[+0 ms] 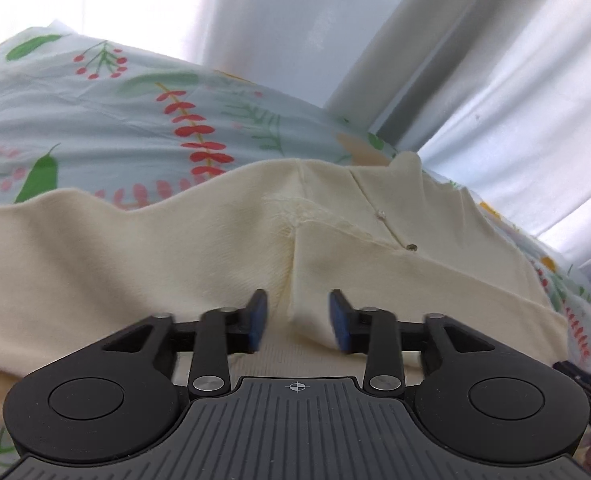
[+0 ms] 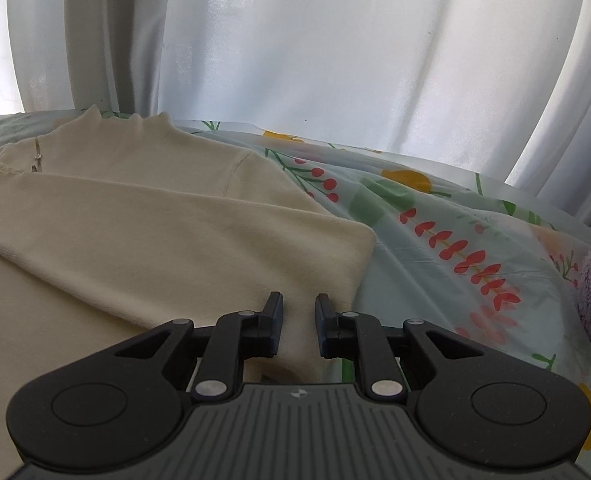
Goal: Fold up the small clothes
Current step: 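Grasp the other sleeve cuff with the left gripper and lift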
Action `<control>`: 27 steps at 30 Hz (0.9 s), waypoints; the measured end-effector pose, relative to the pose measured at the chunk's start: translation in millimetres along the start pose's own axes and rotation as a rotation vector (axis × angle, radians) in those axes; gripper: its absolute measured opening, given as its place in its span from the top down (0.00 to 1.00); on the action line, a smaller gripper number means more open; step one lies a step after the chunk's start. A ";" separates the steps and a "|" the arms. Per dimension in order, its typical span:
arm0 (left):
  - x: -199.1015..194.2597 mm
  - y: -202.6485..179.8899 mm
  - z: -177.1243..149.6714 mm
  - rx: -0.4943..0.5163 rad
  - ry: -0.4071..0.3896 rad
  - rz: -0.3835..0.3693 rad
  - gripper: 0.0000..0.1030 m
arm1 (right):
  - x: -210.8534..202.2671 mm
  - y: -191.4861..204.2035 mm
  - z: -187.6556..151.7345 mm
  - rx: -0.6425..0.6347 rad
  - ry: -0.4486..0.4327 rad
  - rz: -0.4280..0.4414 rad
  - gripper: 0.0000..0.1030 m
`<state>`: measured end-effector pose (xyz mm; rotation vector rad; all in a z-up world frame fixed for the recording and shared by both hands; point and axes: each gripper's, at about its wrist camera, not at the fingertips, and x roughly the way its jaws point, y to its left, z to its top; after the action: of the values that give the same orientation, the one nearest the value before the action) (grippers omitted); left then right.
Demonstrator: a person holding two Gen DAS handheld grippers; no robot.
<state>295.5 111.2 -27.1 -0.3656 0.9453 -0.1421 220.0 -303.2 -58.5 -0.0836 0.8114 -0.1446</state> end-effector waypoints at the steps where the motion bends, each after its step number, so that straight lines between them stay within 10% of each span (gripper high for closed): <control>1: -12.2 11.7 -2.9 -0.044 -0.027 0.003 0.35 | -4.9 0.2 0.4 0.009 0.000 0.004 0.84; 8: -96.0 143.0 -24.7 -0.490 -0.224 0.154 0.25 | -64.3 -3.6 -13.0 0.168 -0.068 0.182 0.40; 14: -134.3 226.6 -45.0 -0.739 -0.327 0.282 0.29 | -84.4 6.5 -20.7 0.243 -0.106 0.292 0.34; 27: -145.0 310.2 -60.1 -1.060 -0.524 0.174 0.55 | -83.5 31.5 -8.9 0.252 -0.115 0.353 0.34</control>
<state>150.0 425.1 -61.7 -1.2219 0.4528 0.6201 159.8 -258.8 -8.9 0.2864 0.6765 0.0919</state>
